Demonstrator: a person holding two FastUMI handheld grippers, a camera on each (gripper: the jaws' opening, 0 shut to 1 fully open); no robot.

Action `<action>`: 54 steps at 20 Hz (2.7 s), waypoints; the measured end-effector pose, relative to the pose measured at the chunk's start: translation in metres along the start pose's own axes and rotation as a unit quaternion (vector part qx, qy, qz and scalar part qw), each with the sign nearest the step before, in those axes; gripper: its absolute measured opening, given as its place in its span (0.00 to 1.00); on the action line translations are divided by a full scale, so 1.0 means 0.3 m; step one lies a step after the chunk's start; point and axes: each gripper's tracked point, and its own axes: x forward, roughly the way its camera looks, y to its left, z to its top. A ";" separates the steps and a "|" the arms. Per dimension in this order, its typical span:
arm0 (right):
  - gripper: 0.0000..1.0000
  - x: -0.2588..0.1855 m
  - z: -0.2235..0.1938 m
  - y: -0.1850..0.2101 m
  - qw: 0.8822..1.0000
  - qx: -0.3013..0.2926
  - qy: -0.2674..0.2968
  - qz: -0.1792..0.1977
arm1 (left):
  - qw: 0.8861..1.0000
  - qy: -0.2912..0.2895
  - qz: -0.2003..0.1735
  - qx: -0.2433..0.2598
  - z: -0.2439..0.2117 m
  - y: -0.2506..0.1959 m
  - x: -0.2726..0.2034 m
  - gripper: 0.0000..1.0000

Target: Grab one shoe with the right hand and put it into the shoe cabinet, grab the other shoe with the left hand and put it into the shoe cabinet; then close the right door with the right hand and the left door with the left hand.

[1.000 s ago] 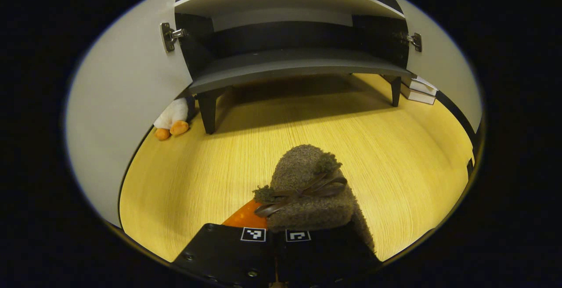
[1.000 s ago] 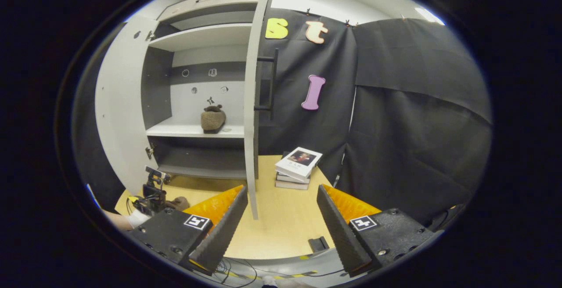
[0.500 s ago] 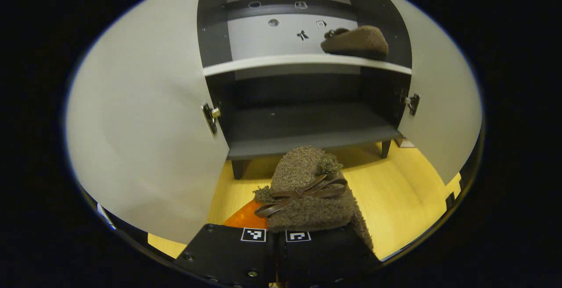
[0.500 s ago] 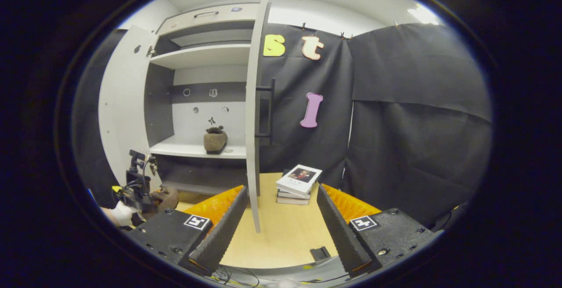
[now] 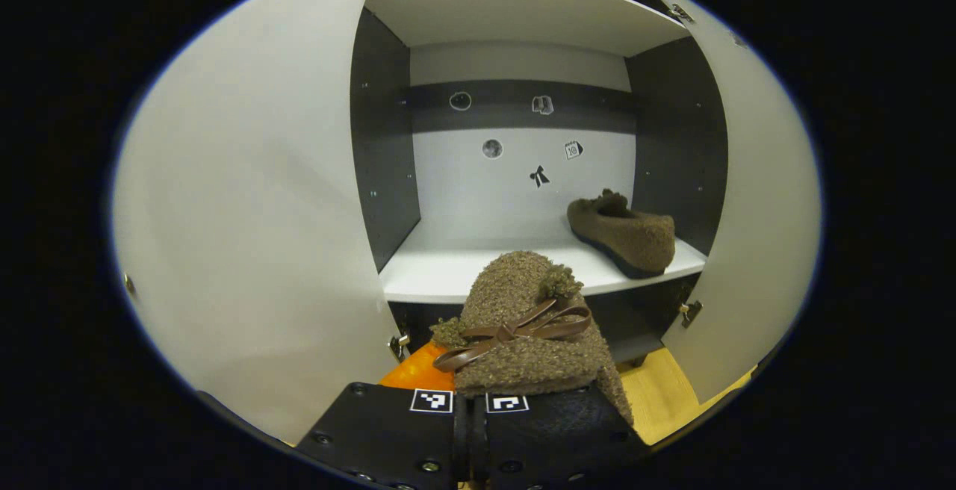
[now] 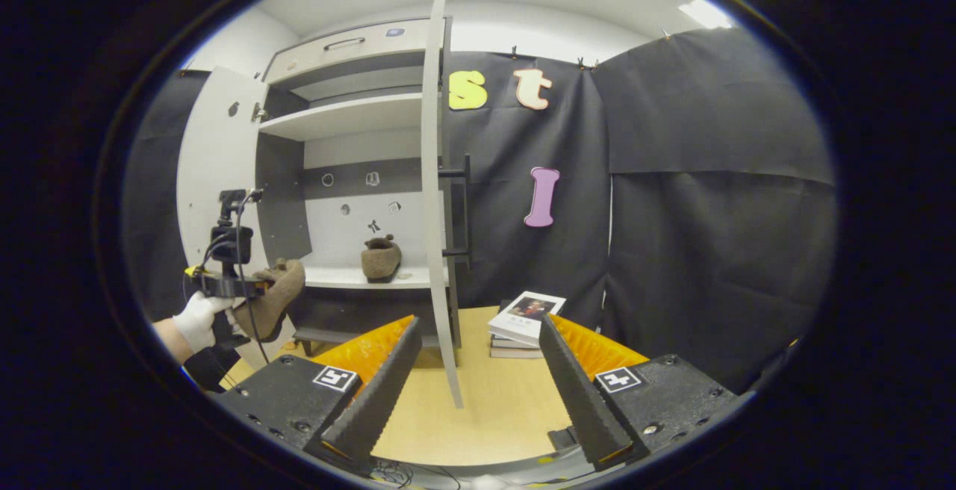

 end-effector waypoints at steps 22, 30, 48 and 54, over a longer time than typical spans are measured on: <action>1.00 0.127 -0.050 -0.169 0.999 0.018 0.036 -0.022 | 0.992 0.113 0.021 0.044 0.167 -0.060 0.773 0.02; 1.00 0.142 -0.049 -0.149 0.999 0.022 0.036 -0.009 | 0.990 0.141 0.012 0.026 0.174 -0.047 0.715 0.34; 1.00 -0.017 -0.004 -0.029 1.000 0.007 0.005 0.014 | 0.999 -0.028 -0.035 0.022 0.416 -0.069 0.052 0.96; 1.00 -0.097 -0.004 0.009 1.000 -0.002 -0.005 0.022 | 0.995 -0.091 -0.033 0.024 0.371 -0.057 -0.331 0.96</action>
